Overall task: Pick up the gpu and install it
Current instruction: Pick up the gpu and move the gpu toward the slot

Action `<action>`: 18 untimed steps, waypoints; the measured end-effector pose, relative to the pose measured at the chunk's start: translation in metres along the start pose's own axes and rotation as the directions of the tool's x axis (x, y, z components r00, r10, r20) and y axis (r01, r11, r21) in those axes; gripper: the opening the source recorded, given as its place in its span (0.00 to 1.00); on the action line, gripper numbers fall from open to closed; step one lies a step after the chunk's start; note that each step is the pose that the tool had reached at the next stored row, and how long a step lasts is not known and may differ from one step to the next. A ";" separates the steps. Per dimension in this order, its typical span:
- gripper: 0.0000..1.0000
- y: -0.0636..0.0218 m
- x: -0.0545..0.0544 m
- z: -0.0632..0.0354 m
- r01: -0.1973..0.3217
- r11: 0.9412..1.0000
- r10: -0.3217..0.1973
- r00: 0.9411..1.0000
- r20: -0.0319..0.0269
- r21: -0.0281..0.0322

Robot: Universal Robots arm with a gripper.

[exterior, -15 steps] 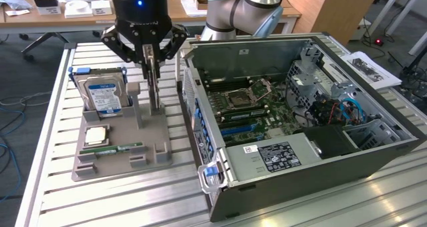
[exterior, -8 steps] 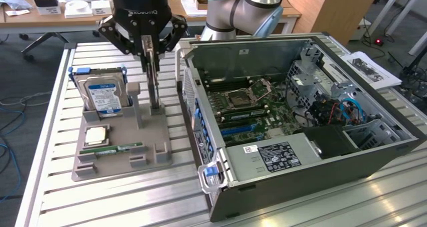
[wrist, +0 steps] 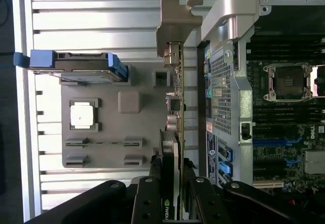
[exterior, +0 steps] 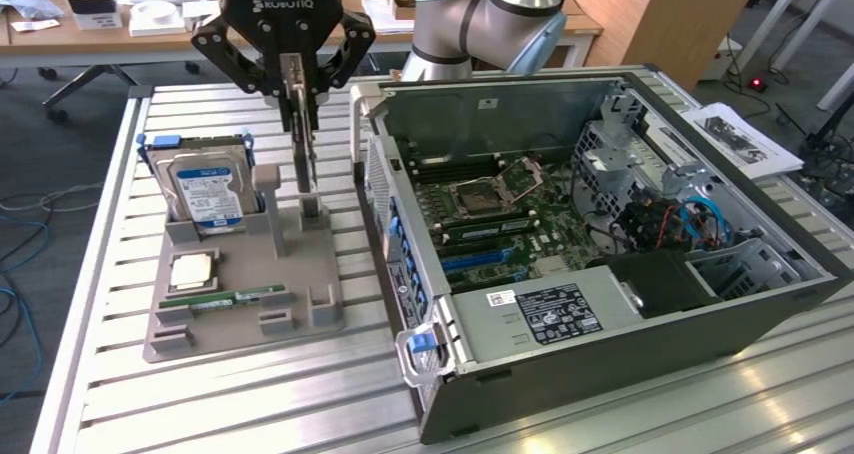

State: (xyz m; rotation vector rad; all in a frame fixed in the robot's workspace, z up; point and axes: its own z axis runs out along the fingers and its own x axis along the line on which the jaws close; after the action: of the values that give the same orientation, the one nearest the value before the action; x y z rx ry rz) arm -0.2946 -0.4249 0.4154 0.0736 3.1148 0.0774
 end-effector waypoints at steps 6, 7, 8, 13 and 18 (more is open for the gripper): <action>0.27 0.0001 0.000 -0.0002 0.000 1.000 0.000 1.000 0.000 0.000; 0.27 0.0001 -0.001 -0.0002 0.000 1.000 0.000 1.000 0.000 0.000; 0.27 0.0001 -0.002 -0.0001 0.000 1.000 0.000 1.000 0.000 0.000; 0.27 0.0005 -0.010 0.0002 0.000 1.000 0.000 1.000 0.000 0.000; 0.27 0.0010 -0.020 0.0004 0.000 1.000 0.000 1.000 0.000 -0.001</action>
State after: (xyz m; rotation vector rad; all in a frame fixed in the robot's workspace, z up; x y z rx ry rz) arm -0.2744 -0.4248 0.4155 0.0735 3.1149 0.0787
